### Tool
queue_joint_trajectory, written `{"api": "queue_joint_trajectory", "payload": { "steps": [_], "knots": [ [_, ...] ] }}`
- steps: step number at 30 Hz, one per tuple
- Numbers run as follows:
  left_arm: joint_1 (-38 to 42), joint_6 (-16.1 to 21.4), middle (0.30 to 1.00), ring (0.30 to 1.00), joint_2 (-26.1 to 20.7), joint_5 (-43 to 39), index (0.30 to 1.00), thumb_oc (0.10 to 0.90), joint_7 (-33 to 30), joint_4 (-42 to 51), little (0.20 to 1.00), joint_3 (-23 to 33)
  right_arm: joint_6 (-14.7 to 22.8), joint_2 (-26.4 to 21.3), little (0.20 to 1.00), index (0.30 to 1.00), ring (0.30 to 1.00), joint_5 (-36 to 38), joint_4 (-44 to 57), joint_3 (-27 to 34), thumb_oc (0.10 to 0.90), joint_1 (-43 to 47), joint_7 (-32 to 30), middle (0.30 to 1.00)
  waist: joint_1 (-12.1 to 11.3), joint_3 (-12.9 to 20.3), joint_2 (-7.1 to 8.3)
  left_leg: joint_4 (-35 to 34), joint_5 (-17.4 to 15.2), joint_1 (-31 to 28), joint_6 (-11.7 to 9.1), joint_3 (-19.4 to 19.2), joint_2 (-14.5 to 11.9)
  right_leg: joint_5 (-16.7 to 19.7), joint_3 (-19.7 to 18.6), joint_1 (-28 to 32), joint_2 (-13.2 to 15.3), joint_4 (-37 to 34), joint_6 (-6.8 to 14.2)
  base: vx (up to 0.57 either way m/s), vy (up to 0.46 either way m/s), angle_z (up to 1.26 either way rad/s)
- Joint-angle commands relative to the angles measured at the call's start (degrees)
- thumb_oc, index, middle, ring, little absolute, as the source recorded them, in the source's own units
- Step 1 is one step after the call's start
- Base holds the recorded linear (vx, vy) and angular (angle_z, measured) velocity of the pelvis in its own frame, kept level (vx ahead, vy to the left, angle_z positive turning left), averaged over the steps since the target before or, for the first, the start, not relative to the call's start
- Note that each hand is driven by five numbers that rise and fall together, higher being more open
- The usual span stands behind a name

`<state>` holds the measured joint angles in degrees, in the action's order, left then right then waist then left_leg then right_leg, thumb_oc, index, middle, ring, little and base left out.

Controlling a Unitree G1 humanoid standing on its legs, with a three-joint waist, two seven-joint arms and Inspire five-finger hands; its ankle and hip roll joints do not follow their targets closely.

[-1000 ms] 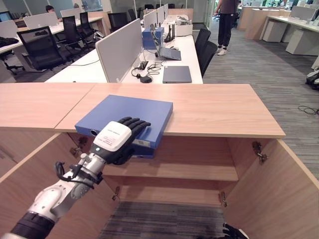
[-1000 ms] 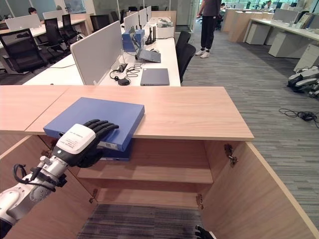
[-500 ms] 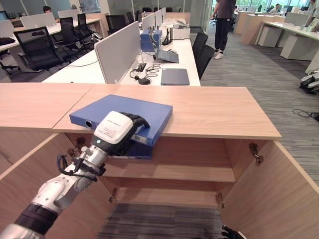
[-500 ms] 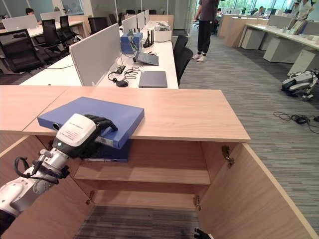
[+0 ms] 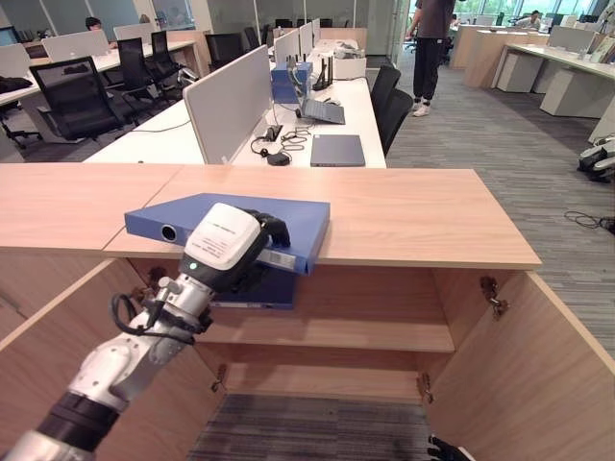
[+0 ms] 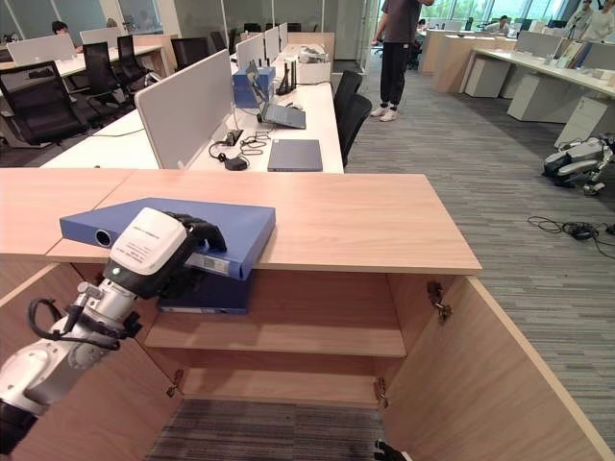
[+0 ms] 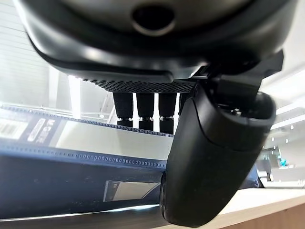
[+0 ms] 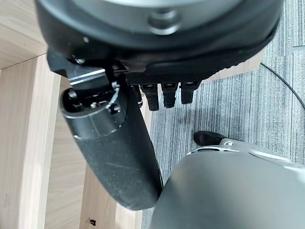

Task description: Put the empty folder in the office cabinet

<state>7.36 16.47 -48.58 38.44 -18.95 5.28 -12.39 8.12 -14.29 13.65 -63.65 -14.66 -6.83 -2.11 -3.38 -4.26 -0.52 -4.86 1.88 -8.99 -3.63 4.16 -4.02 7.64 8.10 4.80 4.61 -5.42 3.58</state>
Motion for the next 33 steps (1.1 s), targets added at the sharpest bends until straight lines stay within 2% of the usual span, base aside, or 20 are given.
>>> {"api": "queue_joint_trajectory", "payload": {
  "steps": [1,3,7,8,9,11,12,15,16,17,18,19,20,22,23,25,27,28,32,33],
  "knots": [
    [5.1,1.4,0.3,0.3,5.0,-15.9,0.3,0.4,0.9,6.3,0.3,7.1,0.7,-1.8,0.9,0.9,0.9,0.5,0.3,0.1,0.8,3.5,-0.4,0.9,0.3,-1.3,-0.49,-0.1,-2.0,0.3,-2.3,-2.0,-1.3,-13.0,-0.8,7.4,1.4,2.5,3.3,0.0,0.0,0.0],
    [5.0,1.6,0.3,0.3,6.3,-18.5,0.3,0.4,1.1,8.2,0.3,8.3,0.5,-1.9,0.9,0.9,0.9,0.4,0.4,0.0,0.8,3.7,-0.3,0.9,0.3,-1.3,-0.51,-0.1,-2.0,0.3,-2.3,-1.9,-1.3,-13.1,-0.8,7.5,1.4,2.5,3.3,0.0,0.0,0.0],
    [6.0,4.0,0.3,0.3,12.7,-36.4,0.3,0.4,2.6,14.3,0.3,10.8,-0.2,-2.0,0.9,0.9,0.9,0.5,0.7,0.2,0.8,4.9,-0.2,0.9,0.2,-1.2,-0.55,-0.1,-1.6,0.6,-2.0,-1.8,-1.1,-12.7,-0.7,7.2,1.5,2.9,3.2,-0.01,0.002,0.0],
    [5.9,4.0,0.3,0.3,12.7,-36.5,0.3,0.4,2.7,14.4,0.3,10.9,-0.2,-2.0,0.9,0.9,0.9,0.5,0.7,0.1,0.8,4.9,-0.2,0.9,0.2,-1.3,-0.55,-0.1,-2.0,0.3,-2.0,-1.9,-1.1,-13.0,-0.7,7.5,1.5,2.8,3.2,-0.05,0.008,0.01],
    [6.4,4.4,0.3,0.3,13.6,-40.4,0.3,0.4,3.6,15.3,0.3,10.9,-0.4,-2.2,0.9,0.9,0.9,0.6,0.8,0.2,0.8,5.2,-0.2,0.9,0.3,-1.3,-0.61,-0.1,-1.6,0.5,-2.0,-1.8,-1.1,-12.7,-0.7,7.2,1.6,2.9,3.1,0.0,0.0,0.0],
    [7.2,5.0,0.3,0.3,15.7,-51.7,0.3,0.4,7.6,17.7,0.3,10.8,-0.8,-2.5,0.9,0.9,0.9,0.9,0.9,0.4,0.8,6.0,0.1,0.9,0.3,-1.2,-0.73,-0.1,-1.6,0.6,-1.9,-2.0,-1.1,-12.7,-0.8,7.1,1.6,3.1,3.1,-0.03,0.005,0.01],
    [7.2,4.9,0.3,0.3,15.7,-51.8,0.3,0.4,7.7,17.7,0.3,10.9,-0.8,-2.5,0.9,0.9,0.9,0.9,0.9,0.4,0.8,5.9,0.1,0.9,0.3,-1.2,-0.72,-0.1,-2.0,0.4,-1.9,-2.1,-1.1,-13.0,-0.8,7.3,1.6,3.0,3.1,0.0,0.0,0.0],
    [7.9,4.7,0.3,0.3,18.3,-66.3,0.3,0.4,12.4,20.1,0.3,9.7,-1.5,-2.9,0.9,0.9,0.9,0.9,0.4,0.3,0.8,6.8,0.6,0.9,0.5,-1.3,-0.99,-0.1,-1.7,0.7,-1.8,-2.1,-1.1,-12.6,-0.9,6.8,1.7,3.3,3.1,-0.02,0.005,0.0],
    [7.9,4.7,0.3,0.3,18.3,-66.4,0.3,0.4,12.4,20.1,0.3,9.8,-1.5,-2.9,0.9,0.9,0.9,0.9,0.4,0.3,0.8,6.8,0.6,0.9,0.5,-1.3,-1.0,-0.1,-1.7,0.7,-1.8,-2.1,-1.1,-12.6,-1.0,6.8,1.7,3.3,3.1,-0.03,0.009,0.0],
    [7.7,4.4,0.3,0.3,18.9,-70.4,0.3,0.4,13.8,20.7,0.3,9.2,-1.6,-3.0,0.9,0.9,0.9,0.9,0.4,0.2,0.8,7.0,0.8,0.9,0.5,-1.3,-1.09,-0.1,-1.7,0.7,-1.8,-2.2,-1.1,-12.6,-1.0,6.8,1.7,3.3,3.1,-0.03,0.008,0.0],
    [7.6,3.2,0.3,0.3,18.9,-77.7,0.3,0.4,17.1,21.5,0.3,7.4,-2.0,-3.3,0.9,0.9,0.9,1.1,0.0,0.2,0.8,7.4,1.1,0.9,0.5,-1.4,-1.33,-0.1,-1.7,0.7,-1.8,-2.2,-1.1,-12.5,-1.0,6.7,1.8,3.3,3.1,-0.03,0.008,0.0],
    [7.6,3.2,0.3,0.3,18.9,-77.8,0.3,0.4,17.2,21.5,0.3,7.4,-2.0,-3.2,0.9,0.9,0.9,1.1,0.0,0.2,0.8,7.4,1.1,0.9,0.5,-1.4,-1.33,-0.1,-1.7,0.7,-1.8,-2.3,-1.1,-12.5,-1.0,6.7,1.8,3.3,3.1,-0.03,0.011,0.0],
    [7.4,2.2,0.3,0.3,18.1,-83.9,0.3,0.4,20.0,22.5,0.3,5.7,-2.3,-3.4,0.9,0.9,0.9,1.1,-0.4,0.1,0.8,7.9,1.3,0.9,0.5,-1.4,-1.56,-0.1,-1.7,0.7,-1.8,-2.3,-1.0,-12.4,-1.1,6.6,1.8,3.3,3.2,0.0,0.0,0.0],
    [7.3,0.8,0.3,0.3,16.6,-90.7,0.3,0.4,23.2,23.5,0.3,3.8,-2.6,-3.5,0.9,0.9,0.9,0.9,-0.9,-0.4,0.8,8.2,1.7,0.9,0.5,-1.5,-1.78,-0.1,-2.1,0.4,-1.7,-2.4,-1.0,-12.7,-1.2,7.0,1.8,3.3,3.2,0.0,0.0,0.0],
    [7.4,0.8,0.3,0.3,16.5,-90.8,0.3,0.4,23.3,23.4,0.3,3.8,-2.6,-3.5,0.9,0.9,0.9,0.9,-0.9,-0.4,0.8,8.3,1.7,0.9,0.5,-1.5,-1.78,-0.1,-1.8,0.6,-1.7,-2.4,-1.0,-12.5,-1.2,6.7,1.8,3.4,3.2,0.0,0.0,0.0],
    [7.5,-1.7,0.3,0.3,12.9,-98.8,0.3,0.4,26.9,24.3,0.3,1.0,-2.8,-3.6,0.9,0.9,0.9,1.1,-1.4,-0.6,0.8,8.8,1.9,0.9,0.4,-1.8,-2.01,-0.1,-2.0,0.4,-1.7,-2.4,-0.9,-12.6,-1.4,7.0,1.9,3.5,3.3,0.0,0.0,0.0],
    [7.9,-3.3,0.3,0.3,9.0,-102.5,0.3,0.4,28.4,24.7,0.3,-0.8,-2.8,-3.9,0.9,0.9,0.9,1.2,-1.9,-0.9,0.8,9.2,2.0,0.9,0.4,-1.8,-2.14,-0.1,-2.0,0.4,-1.6,-2.4,-0.9,-12.6,-1.5,7.0,1.8,3.6,3.3,0.0,0.0,0.0],
    [8.0,-3.3,0.3,0.3,9.0,-102.5,0.3,0.4,28.4,24.7,0.3,-0.8,-2.8,-3.9,0.9,0.9,0.9,1.2,-1.9,-0.8,0.8,9.2,2.0,0.9,0.4,-1.8,-2.1,-0.1,-2.0,0.4,-1.6,-2.4,-0.9,-12.6,-1.5,7.0,1.8,3.6,3.3,0.0,0.0,0.0],
    [7.3,-5.9,0.3,0.3,1.1,-110.6,0.3,0.4,30.9,25.8,0.3,-1.1,-2.8,-4.2,0.9,0.9,0.9,1.4,-2.5,-1.8,0.8,9.7,2.2,0.9,0.1,-1.6,-2.42,-0.1,-1.8,0.4,-1.6,-2.3,-0.8,-12.6,-1.5,7.0,1.9,3.6,3.5,0.0,0.0,0.0],
    [7.3,-5.9,0.3,0.3,1.0,-110.6,0.3,0.4,30.9,25.7,0.3,-1.0,-2.8,-4.1,0.9,0.9,0.9,1.4,-2.5,-1.8,0.8,9.7,2.2,0.9,0.1,-1.6,-2.39,-0.1,-1.8,0.4,-1.6,-2.3,-0.8,-12.6,-1.5,7.0,1.9,3.6,3.5,0.0,0.0,0.0]
  ]
}}
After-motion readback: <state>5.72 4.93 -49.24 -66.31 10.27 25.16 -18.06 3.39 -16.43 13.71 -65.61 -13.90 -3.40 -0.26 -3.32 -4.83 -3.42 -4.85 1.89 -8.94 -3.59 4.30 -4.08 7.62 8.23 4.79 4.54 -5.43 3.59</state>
